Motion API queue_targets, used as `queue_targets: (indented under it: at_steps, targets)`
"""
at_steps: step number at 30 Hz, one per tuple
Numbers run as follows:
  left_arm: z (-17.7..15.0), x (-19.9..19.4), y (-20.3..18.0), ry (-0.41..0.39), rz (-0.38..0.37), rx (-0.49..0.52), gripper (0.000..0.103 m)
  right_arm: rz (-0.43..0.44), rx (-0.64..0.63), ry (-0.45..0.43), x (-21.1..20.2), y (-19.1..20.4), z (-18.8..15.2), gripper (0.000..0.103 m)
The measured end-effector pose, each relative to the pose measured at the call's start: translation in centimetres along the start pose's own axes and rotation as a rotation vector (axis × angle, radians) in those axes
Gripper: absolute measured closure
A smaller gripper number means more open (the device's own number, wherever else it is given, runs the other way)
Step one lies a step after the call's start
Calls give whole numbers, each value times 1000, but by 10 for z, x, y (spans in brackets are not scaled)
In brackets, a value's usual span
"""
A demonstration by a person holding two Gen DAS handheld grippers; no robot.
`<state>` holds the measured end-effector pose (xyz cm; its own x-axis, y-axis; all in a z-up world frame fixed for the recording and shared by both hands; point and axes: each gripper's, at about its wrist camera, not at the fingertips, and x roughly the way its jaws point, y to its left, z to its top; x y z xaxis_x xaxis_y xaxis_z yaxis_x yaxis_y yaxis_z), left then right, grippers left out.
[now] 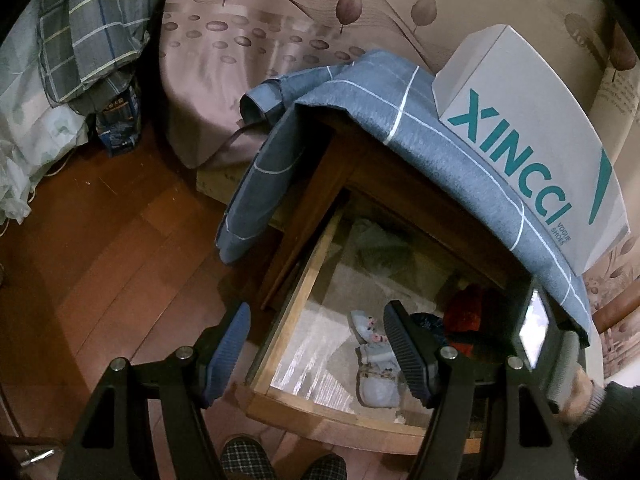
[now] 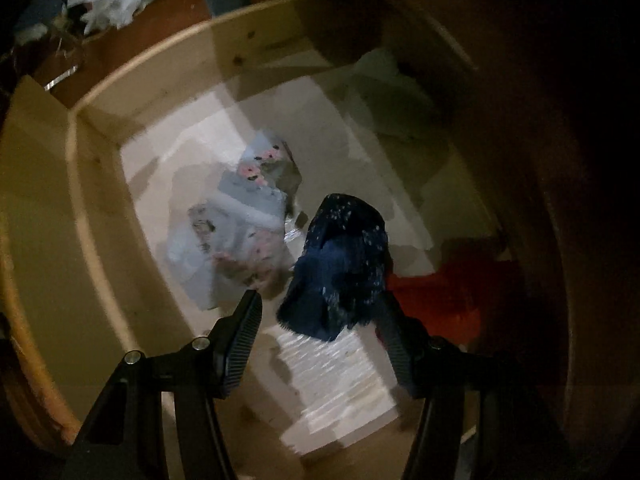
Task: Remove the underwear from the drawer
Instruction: 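Move the right tool back into the drawer toward the navy floral cloth, then grasp the navy floral cloth with the right tool and lift it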
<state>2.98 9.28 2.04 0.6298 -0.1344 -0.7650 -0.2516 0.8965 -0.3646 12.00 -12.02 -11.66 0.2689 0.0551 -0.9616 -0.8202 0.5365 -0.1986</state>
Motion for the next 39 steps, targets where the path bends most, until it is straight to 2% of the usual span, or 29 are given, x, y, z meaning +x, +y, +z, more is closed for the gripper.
queue_targets:
  at_steps: [9, 19, 23, 29, 34, 39]
  targets:
    - [1, 4, -1, 12, 3, 3, 32, 22, 13, -3, 28, -8, 11, 46]
    - [-1, 6, -3, 18, 8, 12, 32, 98, 62, -6, 42, -25, 5, 48]
    - [-2, 8, -6, 19, 15, 25, 32, 109, 91, -4, 39, -31, 0, 64]
    - [-5, 8, -11, 28, 20, 54, 32, 131, 133, 43, 33, -36, -12, 78]
    - [-7, 11, -18, 61, 20, 92, 32, 135, 151, 59, 15, -32, -25, 79]
    - [-11, 19, -29, 109, 14, 151, 32, 154, 255, 24, -18, -32, -47, 80]
